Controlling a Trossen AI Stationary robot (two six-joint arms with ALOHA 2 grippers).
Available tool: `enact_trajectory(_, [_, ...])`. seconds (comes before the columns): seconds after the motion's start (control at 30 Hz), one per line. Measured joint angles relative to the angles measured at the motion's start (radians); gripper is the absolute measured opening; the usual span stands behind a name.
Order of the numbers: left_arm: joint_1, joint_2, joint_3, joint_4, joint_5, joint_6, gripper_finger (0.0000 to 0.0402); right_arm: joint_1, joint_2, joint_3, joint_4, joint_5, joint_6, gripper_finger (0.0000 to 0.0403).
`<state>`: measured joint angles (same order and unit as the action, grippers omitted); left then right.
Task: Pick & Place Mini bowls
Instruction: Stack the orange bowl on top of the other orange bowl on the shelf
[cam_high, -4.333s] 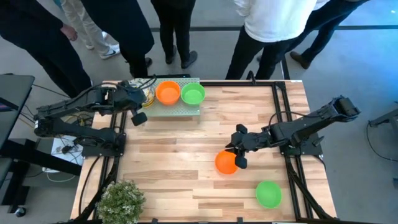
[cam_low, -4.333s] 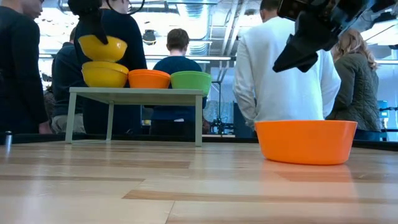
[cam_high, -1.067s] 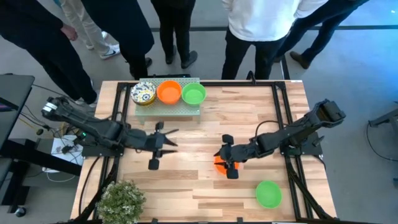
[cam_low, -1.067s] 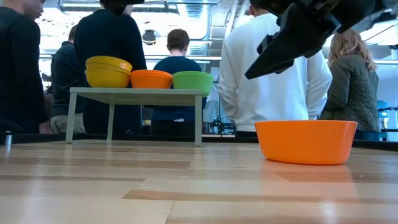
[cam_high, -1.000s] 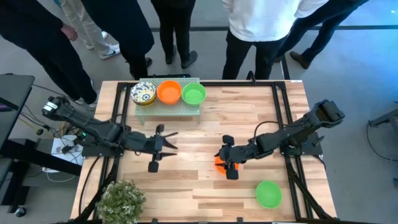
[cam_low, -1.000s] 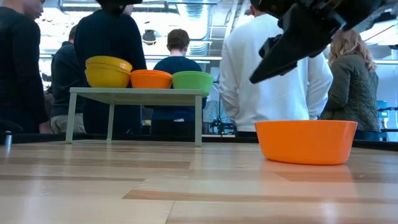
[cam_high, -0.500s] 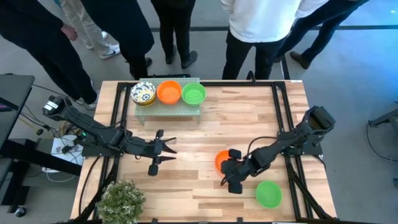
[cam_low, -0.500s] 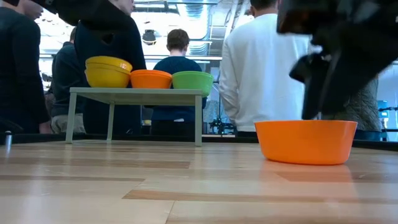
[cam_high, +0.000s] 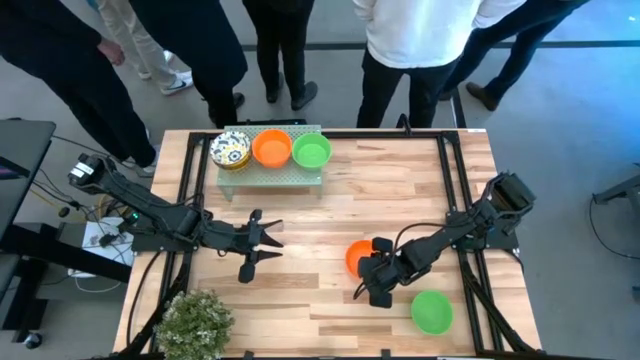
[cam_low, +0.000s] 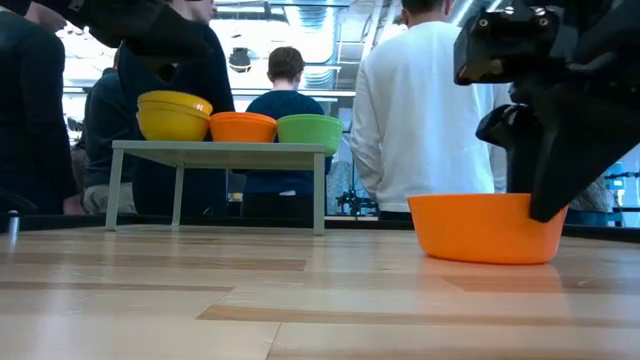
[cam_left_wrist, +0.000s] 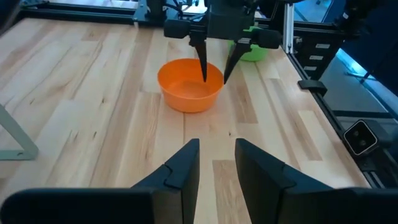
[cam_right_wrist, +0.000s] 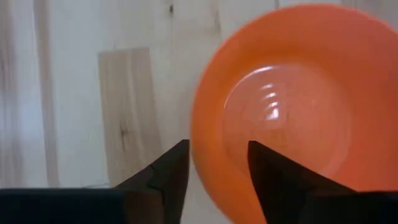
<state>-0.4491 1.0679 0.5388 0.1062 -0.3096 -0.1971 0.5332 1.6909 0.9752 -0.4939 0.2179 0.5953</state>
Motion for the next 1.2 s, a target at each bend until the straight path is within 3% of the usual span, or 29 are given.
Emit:
enact_trajectory(0.33, [-0.001, 0.000, 0.000, 0.000, 0.000, -0.013, 0.0103, -0.006, -0.004, 0.000, -0.011, -0.008, -0.030, 0.0013])
enact_trajectory(0.57, [-0.001, 0.000, 0.000, 0.014, 0.000, 0.013, 0.0103, -0.019, -0.003, 0.060, 0.036, -0.014, -0.140, 0.0011])
enact_trajectory(0.8, [-0.002, 0.049, 0.003, 0.213, 0.045, 0.240, 0.0103, -0.100, -0.002, 0.191, 0.064, -0.024, -0.272, 0.0009])
enact_trajectory(0.97, [0.000, 0.122, 0.003, 0.309, 0.060, 0.347, 0.0119, -0.166, -0.002, 0.228, 0.102, -0.127, -0.377, 0.0004])
enact_trajectory(1.2, [0.016, 0.281, 0.086, 0.315, 0.060, 0.408, 0.0159, -0.217, -0.002, 0.230, 0.139, -0.245, -0.429, 0.0003])
